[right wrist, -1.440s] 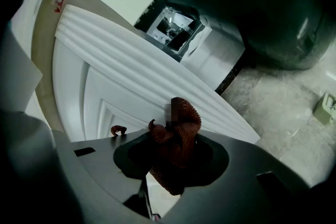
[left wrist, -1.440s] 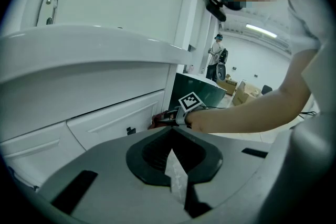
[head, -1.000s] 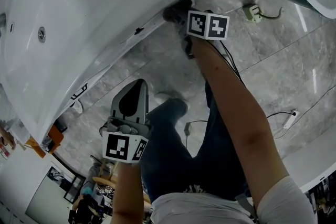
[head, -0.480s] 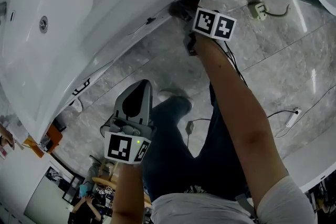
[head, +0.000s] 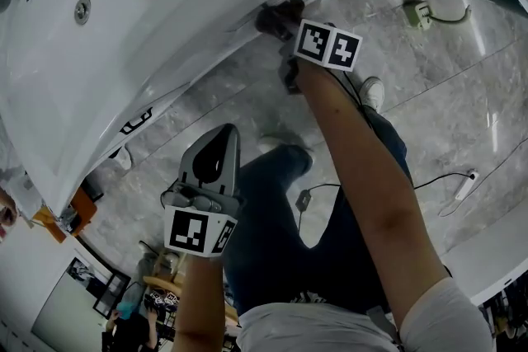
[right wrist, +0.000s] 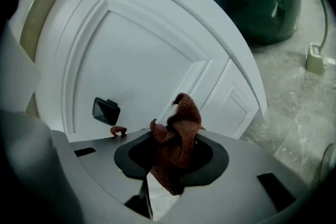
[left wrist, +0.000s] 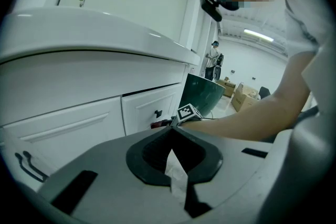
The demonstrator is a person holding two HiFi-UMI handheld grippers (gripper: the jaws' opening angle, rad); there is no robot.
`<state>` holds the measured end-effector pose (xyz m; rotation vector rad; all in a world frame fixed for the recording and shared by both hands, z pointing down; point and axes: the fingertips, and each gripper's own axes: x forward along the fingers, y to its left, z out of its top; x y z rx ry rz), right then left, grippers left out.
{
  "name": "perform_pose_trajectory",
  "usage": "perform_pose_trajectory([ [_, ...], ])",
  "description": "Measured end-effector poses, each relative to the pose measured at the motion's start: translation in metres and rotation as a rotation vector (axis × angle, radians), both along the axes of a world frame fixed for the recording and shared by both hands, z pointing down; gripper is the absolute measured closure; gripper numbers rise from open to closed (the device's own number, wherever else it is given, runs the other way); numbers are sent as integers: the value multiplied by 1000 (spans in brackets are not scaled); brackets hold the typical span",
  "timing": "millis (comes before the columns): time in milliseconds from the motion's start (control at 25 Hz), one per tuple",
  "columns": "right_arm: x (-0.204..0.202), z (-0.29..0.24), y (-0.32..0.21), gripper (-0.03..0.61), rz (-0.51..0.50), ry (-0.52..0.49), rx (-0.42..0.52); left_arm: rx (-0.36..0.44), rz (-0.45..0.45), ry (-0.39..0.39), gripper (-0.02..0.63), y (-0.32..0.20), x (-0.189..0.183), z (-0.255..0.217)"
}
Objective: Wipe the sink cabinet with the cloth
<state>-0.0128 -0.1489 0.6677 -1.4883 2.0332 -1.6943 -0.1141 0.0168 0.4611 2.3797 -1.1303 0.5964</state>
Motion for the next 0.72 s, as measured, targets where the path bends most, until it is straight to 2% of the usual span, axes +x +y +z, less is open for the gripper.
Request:
perform_pose_trajectory([
  [320, -67, -11, 17, 460, -29, -54, 9, 3, -16, -7, 603, 18, -47, -2],
  [520, -72, -15, 17, 462, 17, -66, -5, -5, -18, -7, 603, 30, -71, -2],
  [720, -71, -40, 17, 462, 26, -71, 28, -21, -23, -1, 603, 41, -81, -7],
])
